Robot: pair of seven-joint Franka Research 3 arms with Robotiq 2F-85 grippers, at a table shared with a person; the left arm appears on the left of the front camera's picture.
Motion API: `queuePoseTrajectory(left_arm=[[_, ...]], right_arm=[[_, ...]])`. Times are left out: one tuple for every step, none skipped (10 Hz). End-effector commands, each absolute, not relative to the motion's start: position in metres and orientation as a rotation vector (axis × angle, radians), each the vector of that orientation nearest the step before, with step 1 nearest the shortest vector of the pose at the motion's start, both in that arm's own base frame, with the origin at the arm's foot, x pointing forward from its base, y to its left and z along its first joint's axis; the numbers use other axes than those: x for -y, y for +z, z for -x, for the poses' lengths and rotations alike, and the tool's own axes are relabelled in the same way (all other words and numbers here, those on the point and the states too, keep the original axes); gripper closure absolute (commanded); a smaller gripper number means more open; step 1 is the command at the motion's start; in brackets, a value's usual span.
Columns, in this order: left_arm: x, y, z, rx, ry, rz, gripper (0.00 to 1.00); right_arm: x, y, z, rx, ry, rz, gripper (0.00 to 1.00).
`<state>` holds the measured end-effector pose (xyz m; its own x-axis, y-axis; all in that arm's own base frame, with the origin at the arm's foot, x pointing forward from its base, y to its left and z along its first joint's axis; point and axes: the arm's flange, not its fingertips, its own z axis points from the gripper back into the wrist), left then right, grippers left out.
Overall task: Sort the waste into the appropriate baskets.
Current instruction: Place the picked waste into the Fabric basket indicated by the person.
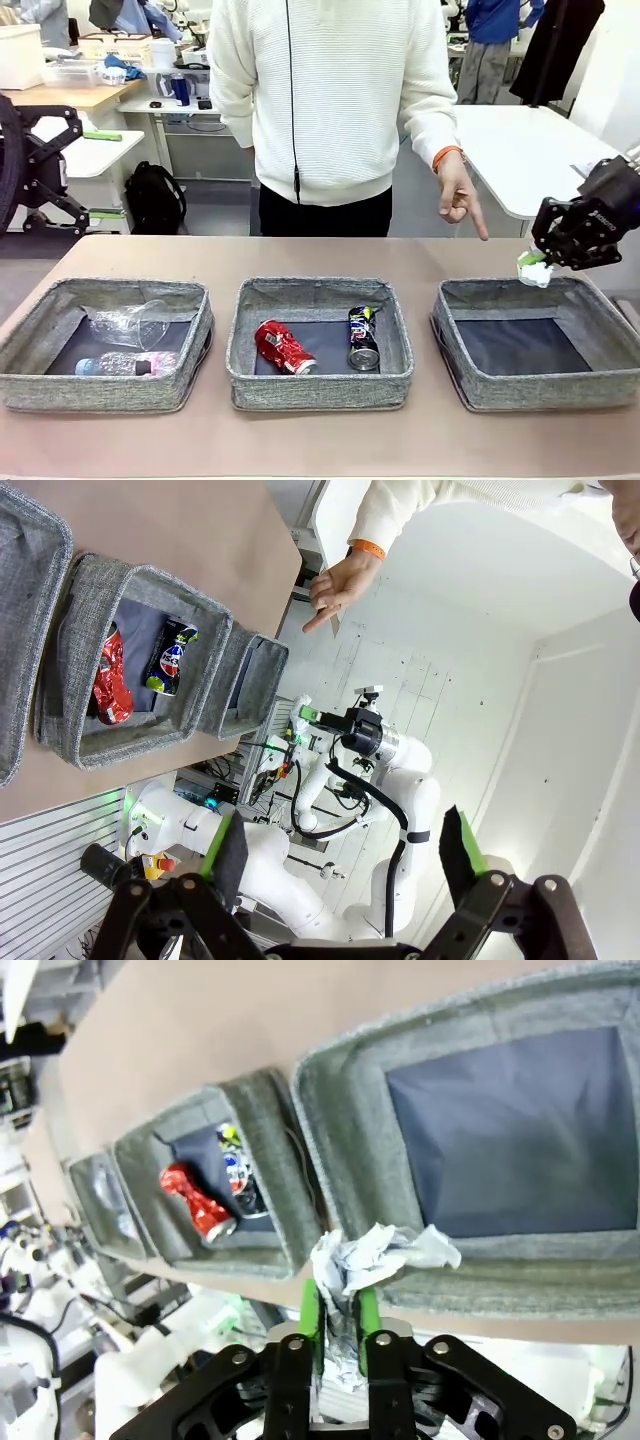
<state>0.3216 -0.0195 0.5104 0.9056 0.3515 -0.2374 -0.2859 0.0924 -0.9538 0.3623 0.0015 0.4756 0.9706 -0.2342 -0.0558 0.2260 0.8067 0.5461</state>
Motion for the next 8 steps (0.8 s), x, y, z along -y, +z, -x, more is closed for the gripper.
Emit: queuePoseTrajectory(left_arm=[[0.020, 0.513, -0.322, 0.058, 0.480, 1.410, 0.00], [0.020, 0.513, -0.322, 0.058, 0.480, 1.410, 0.00], [0.020, 0.513, -0.322, 0.058, 0.480, 1.410, 0.00], [0.020, 0.513, -0.322, 0.058, 0.480, 1.410, 0.00], [0.020, 0.513, -0.322, 0.058, 0.480, 1.410, 0.00], [0.020, 0.513, -0.322, 0.058, 0.480, 1.410, 0.00], [0.020, 0.513, -0.322, 0.058, 0.480, 1.410, 0.00], [0.020, 0.513, -0.322, 0.058, 0.480, 1.410, 0.00]], right_arm=[[-0.002, 0.472, -0.362, 0.058, -0.219, -0.599, 0.00], [-0.002, 0.473, -0.362, 0.059, -0.220, -0.599, 0.00], [-0.003, 0.473, -0.362, 0.062, -0.219, -0.603, 0.00], [-0.003, 0.473, -0.362, 0.064, -0.221, -0.604, 0.11], [-0.003, 0.473, -0.363, 0.060, -0.224, -0.603, 0.01], [-0.004, 0.474, -0.363, 0.060, -0.227, -0.597, 0.00], [-0.007, 0.472, -0.365, 0.020, -0.346, -0.390, 0.00], [-0.015, 0.471, -0.368, -0.011, -0.406, -0.139, 0.00]])
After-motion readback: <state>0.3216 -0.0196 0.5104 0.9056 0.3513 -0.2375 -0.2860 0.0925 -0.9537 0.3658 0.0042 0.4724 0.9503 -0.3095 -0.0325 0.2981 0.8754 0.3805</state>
